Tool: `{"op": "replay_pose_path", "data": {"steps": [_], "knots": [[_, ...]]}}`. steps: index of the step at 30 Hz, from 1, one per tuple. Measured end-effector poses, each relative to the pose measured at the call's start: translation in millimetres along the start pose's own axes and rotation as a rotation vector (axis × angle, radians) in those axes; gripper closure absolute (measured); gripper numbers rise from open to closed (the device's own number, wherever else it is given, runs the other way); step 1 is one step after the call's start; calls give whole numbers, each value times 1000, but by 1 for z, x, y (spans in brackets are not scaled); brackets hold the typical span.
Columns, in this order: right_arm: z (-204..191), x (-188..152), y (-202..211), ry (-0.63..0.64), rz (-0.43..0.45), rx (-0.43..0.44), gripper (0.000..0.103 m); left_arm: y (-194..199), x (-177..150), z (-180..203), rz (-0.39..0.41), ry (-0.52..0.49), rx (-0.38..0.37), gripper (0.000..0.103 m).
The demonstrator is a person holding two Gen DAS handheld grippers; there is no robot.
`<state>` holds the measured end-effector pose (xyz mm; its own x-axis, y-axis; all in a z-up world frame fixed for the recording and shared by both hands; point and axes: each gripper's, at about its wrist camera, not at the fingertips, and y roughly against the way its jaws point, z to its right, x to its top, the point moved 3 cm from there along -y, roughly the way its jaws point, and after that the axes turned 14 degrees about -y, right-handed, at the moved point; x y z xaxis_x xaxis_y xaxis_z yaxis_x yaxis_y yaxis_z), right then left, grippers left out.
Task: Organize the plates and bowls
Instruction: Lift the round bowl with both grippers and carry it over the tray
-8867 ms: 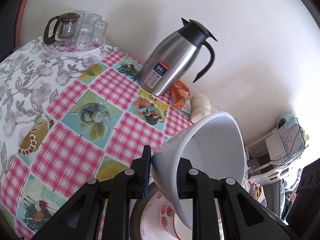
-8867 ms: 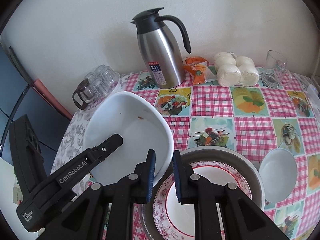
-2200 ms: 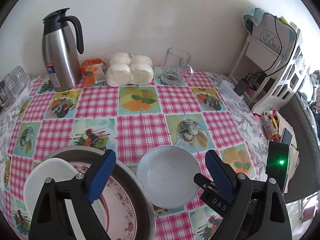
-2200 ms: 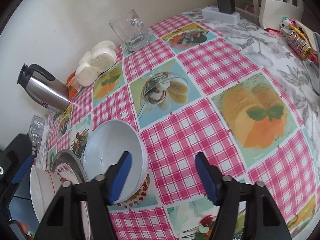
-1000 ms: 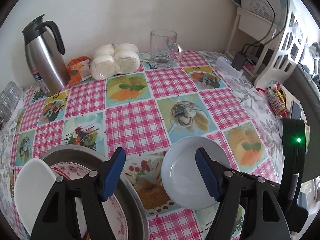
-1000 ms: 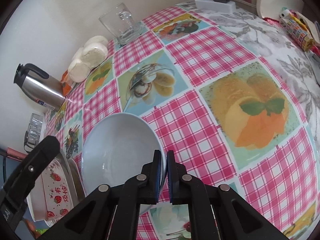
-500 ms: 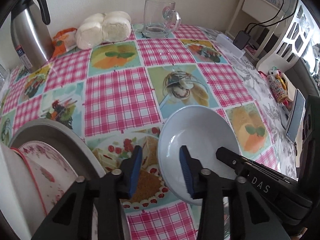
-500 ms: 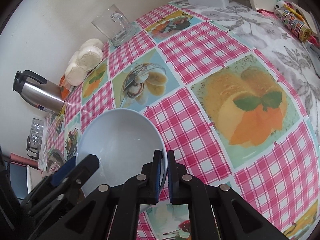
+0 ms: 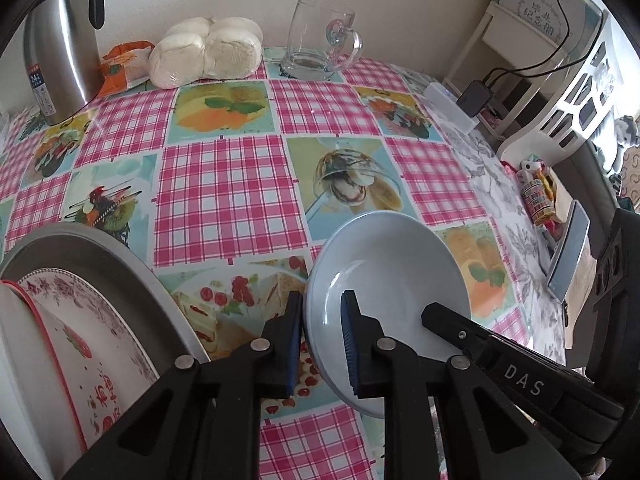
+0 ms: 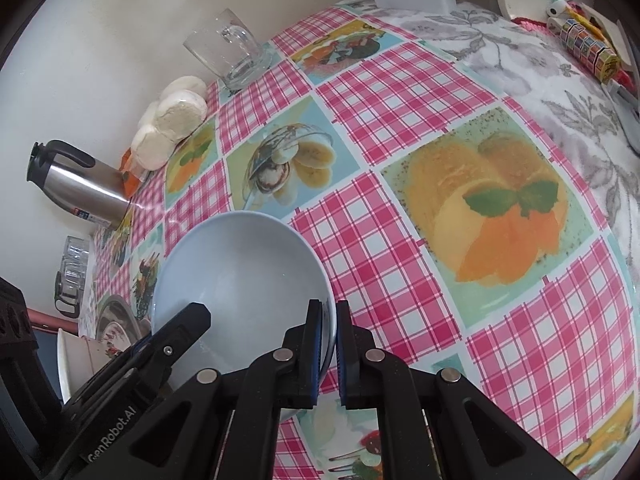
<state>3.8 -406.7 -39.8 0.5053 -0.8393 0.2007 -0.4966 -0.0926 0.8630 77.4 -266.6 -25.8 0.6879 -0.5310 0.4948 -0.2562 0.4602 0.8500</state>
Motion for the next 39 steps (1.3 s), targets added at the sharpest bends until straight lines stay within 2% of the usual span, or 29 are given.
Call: {"op": "replay_pose_path", "data": {"steps": [13,17,23,30,39], "knots": [[-58,-10,61,108,114,96,95,89,14,-21,206,50,1,83],[-77,-18,76,138,139,134,95,109,10,-33,248,80,-4,83],[-107,-35,95,202,160,180,95,145,0,-52,311,109,28,83],[-135,-63,94,245,123,216,95,170,-20,-80,324,149,65,83],[-171,-106,78,331,66,221,95,192,-55,-124,324,240,86,83]]}}
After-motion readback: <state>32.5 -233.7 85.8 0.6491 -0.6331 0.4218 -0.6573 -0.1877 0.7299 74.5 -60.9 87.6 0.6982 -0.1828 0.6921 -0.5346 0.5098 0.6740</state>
